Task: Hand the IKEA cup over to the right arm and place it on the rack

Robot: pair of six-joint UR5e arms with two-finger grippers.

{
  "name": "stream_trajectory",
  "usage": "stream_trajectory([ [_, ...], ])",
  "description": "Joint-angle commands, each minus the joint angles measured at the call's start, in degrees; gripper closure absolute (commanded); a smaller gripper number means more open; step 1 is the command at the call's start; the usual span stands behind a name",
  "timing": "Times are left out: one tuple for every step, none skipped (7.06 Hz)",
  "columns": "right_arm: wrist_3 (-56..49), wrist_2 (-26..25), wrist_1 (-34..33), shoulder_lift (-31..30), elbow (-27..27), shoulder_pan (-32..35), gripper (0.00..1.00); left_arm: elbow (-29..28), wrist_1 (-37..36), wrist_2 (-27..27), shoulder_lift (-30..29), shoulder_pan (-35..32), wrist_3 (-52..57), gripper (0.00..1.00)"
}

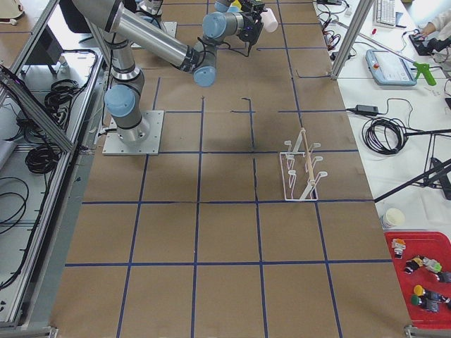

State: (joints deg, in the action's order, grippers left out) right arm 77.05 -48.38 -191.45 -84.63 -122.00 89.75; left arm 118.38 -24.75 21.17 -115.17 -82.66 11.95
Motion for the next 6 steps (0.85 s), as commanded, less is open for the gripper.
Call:
stream_trajectory([
  [4.0, -7.0, -11.1, 0.9, -5.4, 0.8, 0.02, -0.1, -2.0, 2.6, -0.2, -1.2, -3.0, 1.00],
  [4.0, -7.8, -15.1, 2.8, -6.4, 0.8, 0.02, -0.2, -4.3, 2.6, -0.5, -1.2, -4.5, 1.00],
  [3.9, -8.1, -17.7, 5.8, -6.1, 0.8, 0.01, -0.2, -4.5, 2.5, -0.3, -1.3, -4.6, 1.00],
  [3.9, -8.5, -18.1, 8.5, -6.1, 1.0, 0.01, -0.1, -4.8, 2.3, -0.1, -1.4, -4.6, 1.00],
  [4.0, -10.7, -18.1, 9.3, -5.8, 1.1, 0.01, -0.1, -4.8, 2.1, 0.2, -2.3, -4.9, 1.00],
  [3.6, -11.0, -17.6, 9.4, -5.8, 2.2, 0.00, -0.2, -4.8, 2.5, 0.5, -2.6, -5.7, 1.00],
])
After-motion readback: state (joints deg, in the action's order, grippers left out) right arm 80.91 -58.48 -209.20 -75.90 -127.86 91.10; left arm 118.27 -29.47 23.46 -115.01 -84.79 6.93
